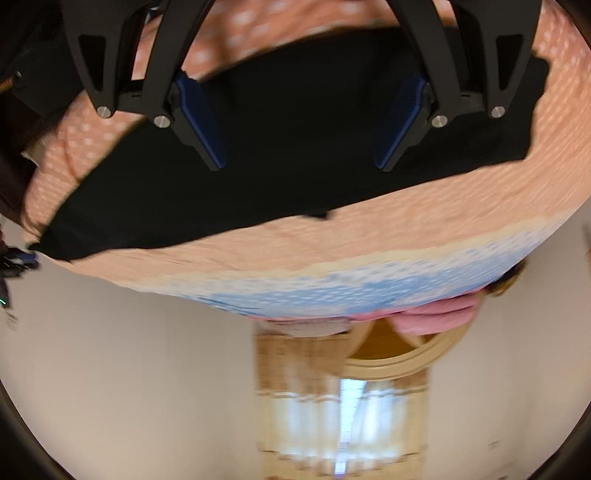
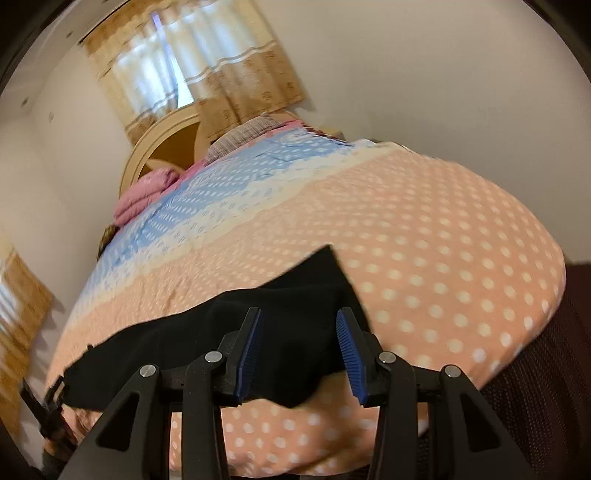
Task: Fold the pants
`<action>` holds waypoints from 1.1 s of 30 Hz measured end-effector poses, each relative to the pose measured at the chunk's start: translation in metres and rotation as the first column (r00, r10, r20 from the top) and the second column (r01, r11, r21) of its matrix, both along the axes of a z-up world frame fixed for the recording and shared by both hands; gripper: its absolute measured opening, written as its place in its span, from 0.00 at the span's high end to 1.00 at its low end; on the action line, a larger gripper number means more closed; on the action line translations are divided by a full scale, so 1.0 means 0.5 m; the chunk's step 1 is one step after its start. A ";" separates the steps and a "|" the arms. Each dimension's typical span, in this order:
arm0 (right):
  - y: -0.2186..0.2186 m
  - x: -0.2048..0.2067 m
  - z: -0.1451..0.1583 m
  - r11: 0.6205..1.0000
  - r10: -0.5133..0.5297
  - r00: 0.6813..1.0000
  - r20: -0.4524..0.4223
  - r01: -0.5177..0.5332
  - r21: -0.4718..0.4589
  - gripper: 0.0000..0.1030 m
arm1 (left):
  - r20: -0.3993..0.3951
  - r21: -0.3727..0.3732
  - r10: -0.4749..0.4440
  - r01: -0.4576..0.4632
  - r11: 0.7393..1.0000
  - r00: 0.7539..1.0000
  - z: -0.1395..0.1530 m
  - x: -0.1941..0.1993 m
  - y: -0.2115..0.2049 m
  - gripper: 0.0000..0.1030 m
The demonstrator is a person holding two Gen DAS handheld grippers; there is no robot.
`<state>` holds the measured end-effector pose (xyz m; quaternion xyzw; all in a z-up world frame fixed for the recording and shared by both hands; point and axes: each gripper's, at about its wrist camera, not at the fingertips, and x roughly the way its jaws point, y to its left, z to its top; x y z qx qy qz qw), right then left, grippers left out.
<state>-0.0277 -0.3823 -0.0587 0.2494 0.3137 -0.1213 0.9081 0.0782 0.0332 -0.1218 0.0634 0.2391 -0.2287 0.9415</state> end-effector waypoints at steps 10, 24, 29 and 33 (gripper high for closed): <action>-0.053 0.066 -0.033 0.999 0.049 0.999 -0.006 -0.049 0.021 0.58 | -0.044 0.010 -0.146 0.147 0.989 0.988 -0.011 -0.005 -0.147 0.17; -0.027 0.100 -0.017 0.989 0.115 0.992 -0.053 -0.119 -0.091 1.00 | -0.122 0.015 -0.134 0.137 0.990 0.983 -0.054 -0.018 -0.170 0.17; -0.026 0.102 0.028 0.985 0.090 0.996 -0.013 -0.091 -0.146 1.00 | -0.123 0.008 -0.133 0.135 0.991 0.983 -0.055 -0.020 -0.171 0.17; -0.045 0.107 0.027 0.991 0.096 0.994 -0.045 -0.100 -0.094 0.99 | -0.116 0.001 -0.133 0.134 0.991 0.984 -0.053 -0.023 -0.168 0.17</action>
